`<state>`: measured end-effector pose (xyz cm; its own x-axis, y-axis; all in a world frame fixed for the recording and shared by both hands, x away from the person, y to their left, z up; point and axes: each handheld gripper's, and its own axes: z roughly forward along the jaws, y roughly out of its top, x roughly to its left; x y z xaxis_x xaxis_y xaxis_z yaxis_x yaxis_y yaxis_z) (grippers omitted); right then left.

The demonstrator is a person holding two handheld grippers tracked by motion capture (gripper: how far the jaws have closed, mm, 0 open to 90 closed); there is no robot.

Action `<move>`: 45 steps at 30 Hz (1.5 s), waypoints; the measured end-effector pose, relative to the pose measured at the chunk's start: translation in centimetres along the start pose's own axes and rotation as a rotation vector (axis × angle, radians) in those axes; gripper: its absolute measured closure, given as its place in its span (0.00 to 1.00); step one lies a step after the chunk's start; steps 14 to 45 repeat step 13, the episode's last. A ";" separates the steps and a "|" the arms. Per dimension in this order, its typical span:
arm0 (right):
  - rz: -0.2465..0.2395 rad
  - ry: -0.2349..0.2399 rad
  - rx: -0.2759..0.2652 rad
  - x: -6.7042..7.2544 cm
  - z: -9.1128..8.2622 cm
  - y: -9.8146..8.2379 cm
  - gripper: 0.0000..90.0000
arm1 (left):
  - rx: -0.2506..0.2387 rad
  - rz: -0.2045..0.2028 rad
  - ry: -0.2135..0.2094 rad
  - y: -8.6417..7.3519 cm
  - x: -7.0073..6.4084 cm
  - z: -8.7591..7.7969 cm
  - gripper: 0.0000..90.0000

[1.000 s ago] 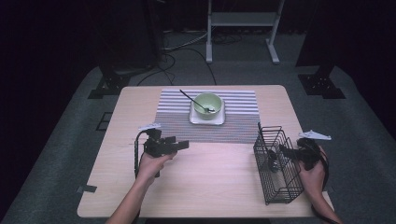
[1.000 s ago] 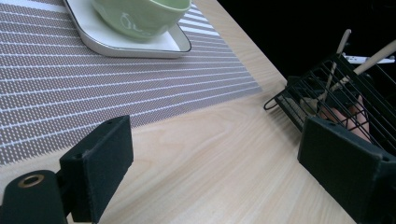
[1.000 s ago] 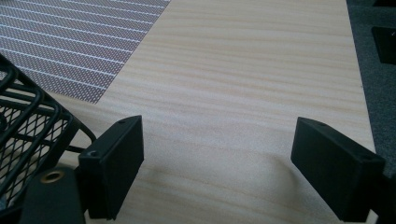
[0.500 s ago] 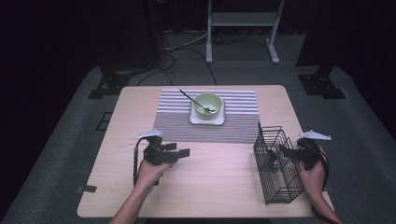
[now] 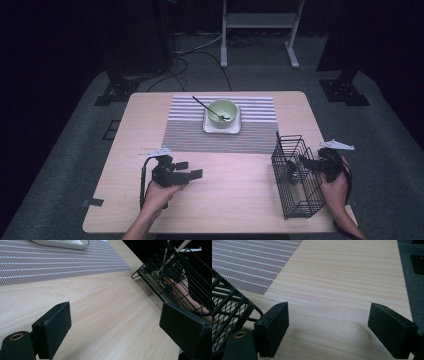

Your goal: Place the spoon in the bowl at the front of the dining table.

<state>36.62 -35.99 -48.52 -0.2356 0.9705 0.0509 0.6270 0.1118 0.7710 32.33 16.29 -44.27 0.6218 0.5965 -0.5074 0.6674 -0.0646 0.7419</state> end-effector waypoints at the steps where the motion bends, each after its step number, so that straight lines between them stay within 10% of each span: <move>1: 0.000 0.000 0.000 0.0 0.0 0.0 0.18 | 0.000 0.000 0.000 0.0 0.0 0.0 0.10; 12: -0.003 0.000 0.005 0.0 0.0 0.0 0.18 | 0.004 -0.034 -0.067 -1.6 -1.1 -0.2 0.10; 45: -0.003 0.000 0.007 0.0 0.0 0.0 0.18 | 0.004 -0.034 -0.067 -1.6 -1.1 -0.2 0.10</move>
